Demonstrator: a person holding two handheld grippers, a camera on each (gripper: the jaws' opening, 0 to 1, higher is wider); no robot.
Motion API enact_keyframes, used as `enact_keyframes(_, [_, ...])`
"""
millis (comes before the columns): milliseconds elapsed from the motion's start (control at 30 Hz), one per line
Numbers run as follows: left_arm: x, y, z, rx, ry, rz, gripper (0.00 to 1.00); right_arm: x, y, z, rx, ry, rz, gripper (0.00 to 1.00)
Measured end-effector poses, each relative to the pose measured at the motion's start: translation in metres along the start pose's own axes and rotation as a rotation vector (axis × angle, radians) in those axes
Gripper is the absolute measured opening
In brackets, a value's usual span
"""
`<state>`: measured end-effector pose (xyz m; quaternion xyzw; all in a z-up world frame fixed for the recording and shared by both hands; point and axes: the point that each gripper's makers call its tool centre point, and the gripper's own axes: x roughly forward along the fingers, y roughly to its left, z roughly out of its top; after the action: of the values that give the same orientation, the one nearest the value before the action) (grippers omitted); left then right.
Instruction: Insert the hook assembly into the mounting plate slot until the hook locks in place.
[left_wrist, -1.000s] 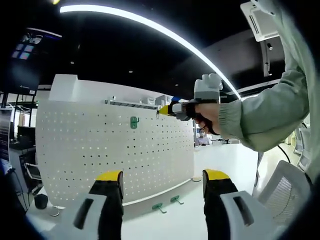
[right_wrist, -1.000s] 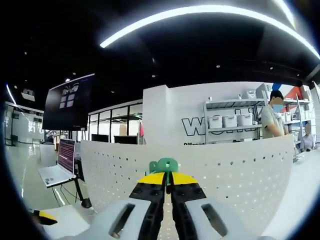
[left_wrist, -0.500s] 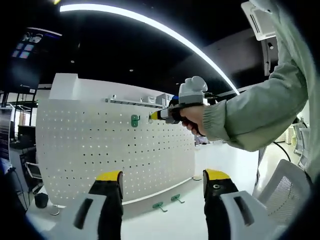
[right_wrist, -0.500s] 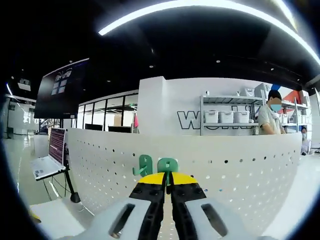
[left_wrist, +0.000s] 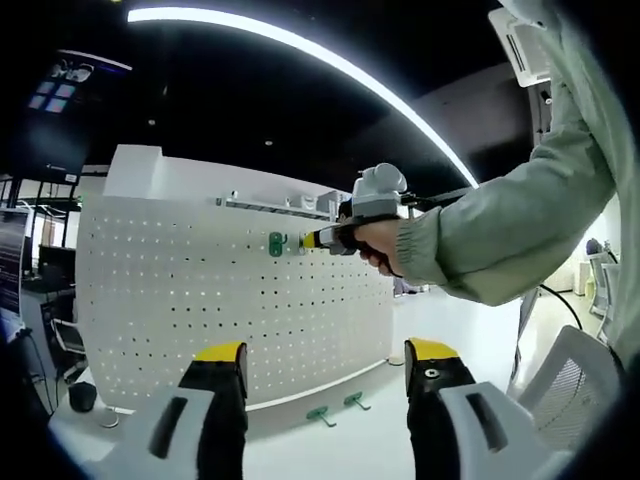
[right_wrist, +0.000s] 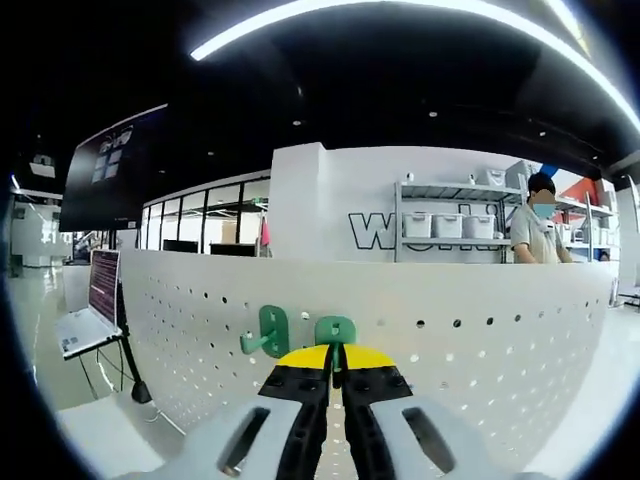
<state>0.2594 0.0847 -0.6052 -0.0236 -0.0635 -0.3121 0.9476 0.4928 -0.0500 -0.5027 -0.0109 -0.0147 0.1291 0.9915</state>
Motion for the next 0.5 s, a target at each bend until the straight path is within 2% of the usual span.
enact_keyframes(500, [-0.0005,0.001,0.0014,-0.009,-0.007,0.001,0.65,0.0057,-0.0009,0.0003,-0.001,0.022,-0.016,0.01])
